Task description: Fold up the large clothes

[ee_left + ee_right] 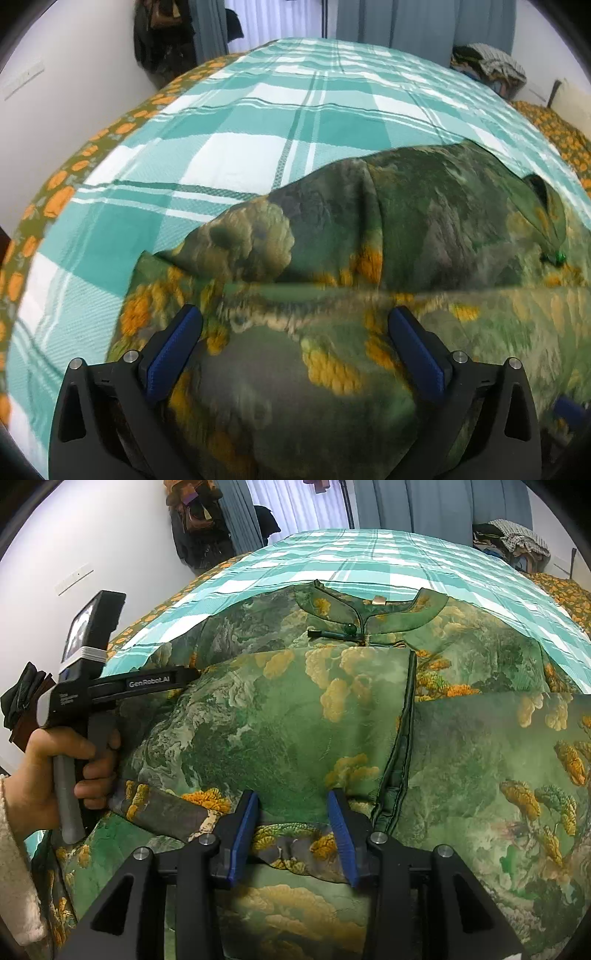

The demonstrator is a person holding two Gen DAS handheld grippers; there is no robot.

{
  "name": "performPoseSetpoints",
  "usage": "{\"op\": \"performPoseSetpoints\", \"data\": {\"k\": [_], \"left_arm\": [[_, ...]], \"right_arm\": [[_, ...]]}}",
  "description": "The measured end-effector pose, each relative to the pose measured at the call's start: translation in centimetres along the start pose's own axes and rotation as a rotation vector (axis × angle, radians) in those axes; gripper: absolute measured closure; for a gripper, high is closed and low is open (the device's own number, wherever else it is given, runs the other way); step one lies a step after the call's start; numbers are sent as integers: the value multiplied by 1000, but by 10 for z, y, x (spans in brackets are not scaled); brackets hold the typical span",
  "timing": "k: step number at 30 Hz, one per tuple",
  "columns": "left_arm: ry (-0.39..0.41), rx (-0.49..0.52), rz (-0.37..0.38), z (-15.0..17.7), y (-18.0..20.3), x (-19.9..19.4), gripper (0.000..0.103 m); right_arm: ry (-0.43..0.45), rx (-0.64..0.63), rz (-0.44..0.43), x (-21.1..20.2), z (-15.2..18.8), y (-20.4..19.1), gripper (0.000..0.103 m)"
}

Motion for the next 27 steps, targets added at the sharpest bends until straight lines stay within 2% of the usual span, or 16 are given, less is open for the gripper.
{"op": "performPoseSetpoints", "data": {"k": [3,6,8,9,12,14,19,21,23,27], "left_arm": [[-14,62,-4,11,9,-32,3],[-10,140,75,35,26,-80,3],[-19,198,118,62,36,-112,3],[-31,223,132,77,40,-125,3],[-84,286,165,129,49,-155,3],[-130,311,182,167,53,-170,3],[-242,285,217,242,50,-203,3],[-242,269,209,256,43,-221,3],[-212,243,189,257,32,-243,3],[-134,117,174,239,-11,-273,2]], "right_arm": [[-12,39,-28,-13,-3,3,62],[-34,94,-79,-46,-5,11,62],[-36,116,-76,-76,-1,23,52],[-33,115,-59,-88,4,28,51],[-73,73,25,-118,46,52,51],[-124,48,69,-136,88,65,51],[-223,64,114,-177,195,79,50],[-229,98,122,-193,219,82,50],[-216,149,125,-213,234,88,50],[-164,231,148,-252,241,117,50]]}}
Point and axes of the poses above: each gripper's, at about its wrist camera, not at the fingertips, and x roughly the way its jaws point, y to its right, z to its underside, the point moved 9 cm from there along x, roughly the way its jaws point, and after that the axes turned 10 degrees about z, right-handed, at the moved point
